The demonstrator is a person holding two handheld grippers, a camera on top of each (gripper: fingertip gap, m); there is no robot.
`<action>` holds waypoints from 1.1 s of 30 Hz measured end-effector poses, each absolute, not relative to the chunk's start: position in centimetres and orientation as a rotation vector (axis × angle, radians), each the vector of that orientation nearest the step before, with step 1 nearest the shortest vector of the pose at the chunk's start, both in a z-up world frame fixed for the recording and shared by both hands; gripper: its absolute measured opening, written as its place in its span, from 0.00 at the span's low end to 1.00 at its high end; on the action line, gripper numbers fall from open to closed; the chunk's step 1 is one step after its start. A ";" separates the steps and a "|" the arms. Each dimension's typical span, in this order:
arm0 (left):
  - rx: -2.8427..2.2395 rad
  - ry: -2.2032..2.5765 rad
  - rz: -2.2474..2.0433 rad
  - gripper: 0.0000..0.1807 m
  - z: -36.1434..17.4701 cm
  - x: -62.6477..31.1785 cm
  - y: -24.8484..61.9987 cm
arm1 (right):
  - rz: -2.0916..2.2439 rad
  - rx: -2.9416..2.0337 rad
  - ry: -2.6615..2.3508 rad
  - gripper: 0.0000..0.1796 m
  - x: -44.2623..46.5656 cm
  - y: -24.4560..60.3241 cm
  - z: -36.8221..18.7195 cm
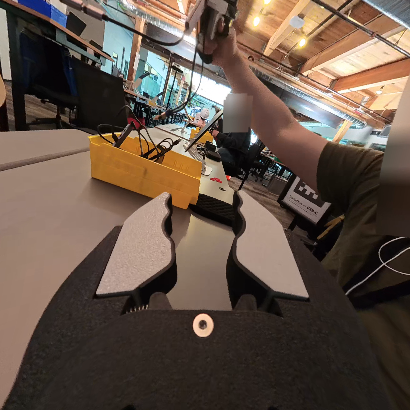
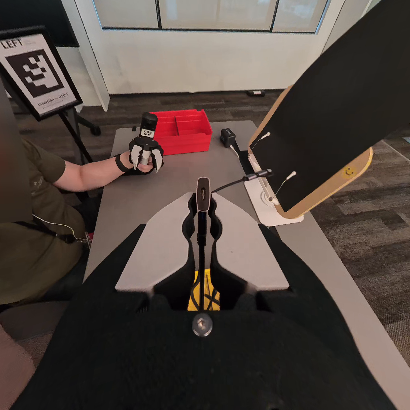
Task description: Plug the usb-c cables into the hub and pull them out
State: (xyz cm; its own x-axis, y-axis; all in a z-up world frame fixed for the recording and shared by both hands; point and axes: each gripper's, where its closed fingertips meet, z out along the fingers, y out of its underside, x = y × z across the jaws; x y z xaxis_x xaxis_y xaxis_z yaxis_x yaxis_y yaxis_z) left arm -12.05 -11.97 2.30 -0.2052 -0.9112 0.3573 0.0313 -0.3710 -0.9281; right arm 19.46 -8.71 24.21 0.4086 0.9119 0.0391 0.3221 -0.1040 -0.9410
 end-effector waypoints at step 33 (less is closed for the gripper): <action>-1.594 1.291 -1.573 0.27 -3.7 -9.1 -12.4 | 1.296 -1.572 -0.823 0.06 34.9 -11.3 10.7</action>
State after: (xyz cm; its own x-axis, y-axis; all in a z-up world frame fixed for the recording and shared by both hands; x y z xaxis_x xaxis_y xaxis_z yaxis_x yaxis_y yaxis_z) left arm -9.05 -12.38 -3.72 -0.1456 -0.8910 0.4301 -0.2479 -0.3880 -0.8877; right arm 34.92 -11.32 10.74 0.2257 0.9030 -0.3657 -0.0528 -0.3635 -0.9301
